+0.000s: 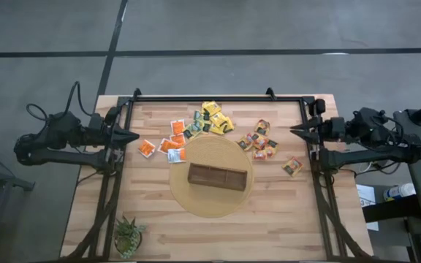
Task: Pick & Place Tea
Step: Put the orange and green tea bag into the wooden organizer
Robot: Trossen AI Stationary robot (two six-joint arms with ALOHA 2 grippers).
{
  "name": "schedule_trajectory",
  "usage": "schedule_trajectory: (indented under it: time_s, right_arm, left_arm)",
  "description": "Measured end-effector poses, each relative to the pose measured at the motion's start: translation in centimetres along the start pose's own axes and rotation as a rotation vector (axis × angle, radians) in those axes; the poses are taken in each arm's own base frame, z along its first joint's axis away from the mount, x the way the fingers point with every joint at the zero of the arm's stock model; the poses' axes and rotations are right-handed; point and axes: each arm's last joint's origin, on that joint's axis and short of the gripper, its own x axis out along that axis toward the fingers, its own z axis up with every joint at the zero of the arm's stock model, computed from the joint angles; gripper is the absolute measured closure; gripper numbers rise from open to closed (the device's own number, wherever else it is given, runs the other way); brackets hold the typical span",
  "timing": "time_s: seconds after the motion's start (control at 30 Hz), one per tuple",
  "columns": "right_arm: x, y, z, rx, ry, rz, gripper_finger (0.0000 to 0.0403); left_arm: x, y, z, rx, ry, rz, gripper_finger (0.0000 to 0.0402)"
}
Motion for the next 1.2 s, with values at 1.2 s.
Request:
schedule_trajectory:
  time_s: [1.2]
  right_arm:
    - [8.4, -0.9, -9.7, -0.312, 0.78, -0.698, 0.0369]
  left_arm:
    - [0.0, 0.0, 0.0, 0.0, 0.0, 0.0, 0.0402]
